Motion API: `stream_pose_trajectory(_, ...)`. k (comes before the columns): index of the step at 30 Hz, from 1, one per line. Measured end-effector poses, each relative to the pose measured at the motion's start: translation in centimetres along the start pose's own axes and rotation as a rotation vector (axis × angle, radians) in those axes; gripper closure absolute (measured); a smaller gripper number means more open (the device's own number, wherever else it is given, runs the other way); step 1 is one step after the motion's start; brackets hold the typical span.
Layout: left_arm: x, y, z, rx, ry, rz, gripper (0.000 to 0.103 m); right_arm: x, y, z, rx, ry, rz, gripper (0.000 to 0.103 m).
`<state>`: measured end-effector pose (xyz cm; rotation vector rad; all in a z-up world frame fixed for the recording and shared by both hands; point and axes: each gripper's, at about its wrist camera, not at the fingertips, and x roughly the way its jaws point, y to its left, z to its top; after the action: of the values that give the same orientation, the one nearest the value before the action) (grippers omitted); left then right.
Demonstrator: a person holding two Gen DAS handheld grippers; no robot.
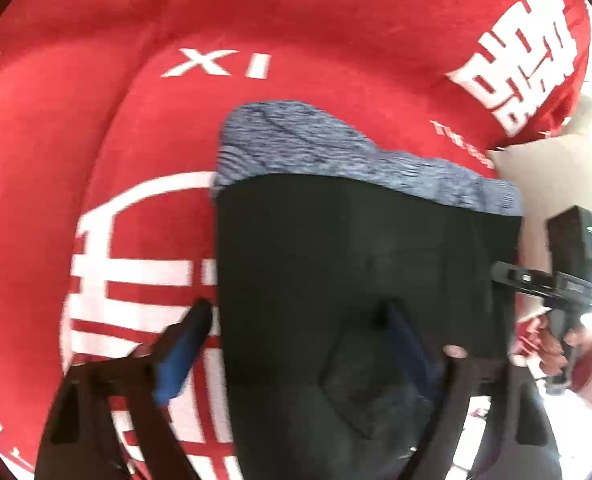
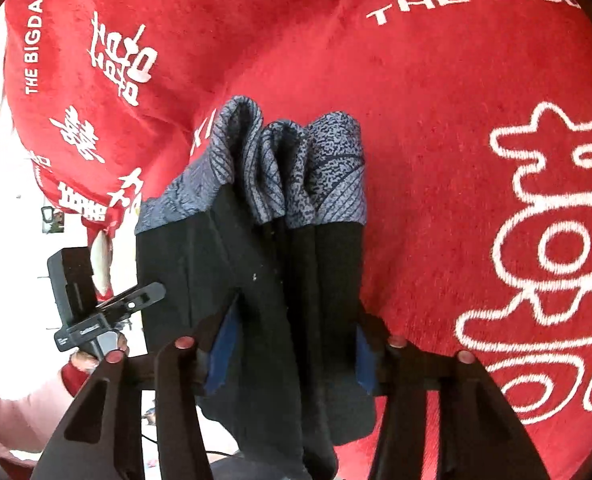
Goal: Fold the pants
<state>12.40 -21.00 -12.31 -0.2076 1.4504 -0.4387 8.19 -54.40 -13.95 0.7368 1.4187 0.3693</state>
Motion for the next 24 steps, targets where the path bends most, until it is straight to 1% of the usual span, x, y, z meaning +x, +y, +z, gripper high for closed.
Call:
stream_pose_trajectory(2, -0.1, -0.1, -0.2, 0.006, -0.015, 0.046, 0.003, 0.0, 0.4, -0.1, -0.027, -0.011, -0.043, 0.039)
stream_pose_trajectory(4, -0.4, -0.5, -0.3, 0.01, -0.021, 0.089, 0.003, -0.2, 1.0, -0.2, -0.048, -0.017, -0.097, 0.035)
stream_pose_trajectory(5, -0.7, -0.8, -0.4, 0.014, -0.025, 0.122, 0.003, -0.4, 1.3, -0.3, -0.055, -0.019, -0.129, 0.034)
stream_pose_trajectory(6, -1.1, -1.3, -0.5, 0.016, -0.026, 0.171, 0.003, -0.6, 1.8, -0.3, -0.062, -0.02, -0.162, 0.033)
stream_pose_trajectory(7, -1.5, -1.4, -0.5, 0.013, -0.024, 0.201, 0.003, -1.2, 2.1, -0.6, -0.067, -0.02, -0.202, 0.031)
stream_pose_trajectory(9, -2.7, -2.0, -0.9, 0.0, -0.019, 0.287, 0.003, -2.3, 2.5, -1.2, -0.069, -0.011, -0.284, 0.031)
stream_pose_trajectory(10, -3.3, -2.3, -1.1, -0.007, -0.025, 0.307, 0.003, -3.2, 2.3, -1.8, -0.065, -0.006, -0.312, 0.031)
stream_pose_trajectory(12, -5.2, -3.2, -1.9, -0.019, -0.039, 0.341, 0.003, -4.3, 2.8, -2.6, -0.054, 0.003, -0.333, 0.028)
stream_pose_trajectory(13, -5.8, -3.8, -2.2, -0.022, -0.043, 0.362, 0.003, -5.0, 3.1, -2.9, -0.05, 0.004, -0.336, 0.023)
stream_pose_trajectory(14, -6.6, -4.5, -2.8, -0.026, -0.049, 0.383, 0.001, -5.5, 3.4, -3.3, -0.049, 0.003, -0.343, 0.021)
stream_pose_trajectory(18, -8.3, -7.4, -5.0, -0.032, -0.045, 0.444, 0.001, -7.6, 4.9, -5.0, -0.061, 0.02, -0.37, 0.021)
stream_pose_trajectory(19, -8.5, -8.0, -5.5, -0.04, -0.042, 0.449, 0.001, -8.0, 5.4, -5.4, -0.07, 0.025, -0.376, 0.021)
stream_pose_trajectory(21, -9.0, -9.4, -6.4, -0.055, -0.032, 0.447, 0.001, -8.8, 6.8, -6.4, -0.107, 0.029, -0.38, 0.016)
stream_pose_trajectory(24, -9.9, -11.2, -7.6, -0.047, -0.019, 0.469, 0.001, -9.5, 9.1, -7.7, -0.158, 0.018, -0.408, 0.01)
